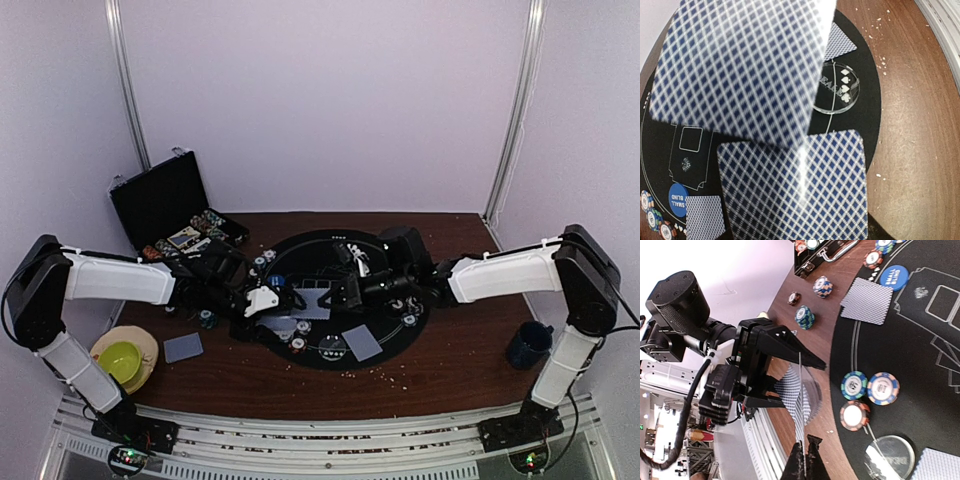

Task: Distribute texas hold em gaming equipment
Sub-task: Pick up the poker card from the face-down deck piles, then distribute the poker card in the big blind area.

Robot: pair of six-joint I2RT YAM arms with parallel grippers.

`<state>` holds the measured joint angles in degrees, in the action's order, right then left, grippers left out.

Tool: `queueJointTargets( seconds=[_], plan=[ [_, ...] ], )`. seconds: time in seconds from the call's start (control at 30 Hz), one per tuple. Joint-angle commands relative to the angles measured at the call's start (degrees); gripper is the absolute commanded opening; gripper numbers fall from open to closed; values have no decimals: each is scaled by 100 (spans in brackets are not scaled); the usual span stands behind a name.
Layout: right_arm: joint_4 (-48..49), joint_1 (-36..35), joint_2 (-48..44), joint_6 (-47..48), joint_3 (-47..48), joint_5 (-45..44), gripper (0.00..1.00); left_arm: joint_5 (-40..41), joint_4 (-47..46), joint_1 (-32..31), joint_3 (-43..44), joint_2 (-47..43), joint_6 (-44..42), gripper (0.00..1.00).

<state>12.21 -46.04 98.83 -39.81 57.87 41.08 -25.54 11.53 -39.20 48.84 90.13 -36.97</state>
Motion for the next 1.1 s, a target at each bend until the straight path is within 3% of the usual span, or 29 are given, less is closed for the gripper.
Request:
queueJointTargets(
  seconds=[0.0, 0.23, 0.63, 1.07],
  plan=[
    [-546, 245, -463, 339, -279, -299, 0, -43, -195, 13, 33, 14, 5, 52],
    [-1139, 1317, -816, 677, -322, -691, 0, -80, -171, 18, 75, 108, 6, 52],
    [-1920, 2934, 223, 920, 682, -53, 0, -201, -99, 11, 66, -39, -12, 52],
    [-1759, 3703, 1089, 882, 1059, 530, 0, -171, -98, 9, 85, 44, -20, 52]
  ],
)
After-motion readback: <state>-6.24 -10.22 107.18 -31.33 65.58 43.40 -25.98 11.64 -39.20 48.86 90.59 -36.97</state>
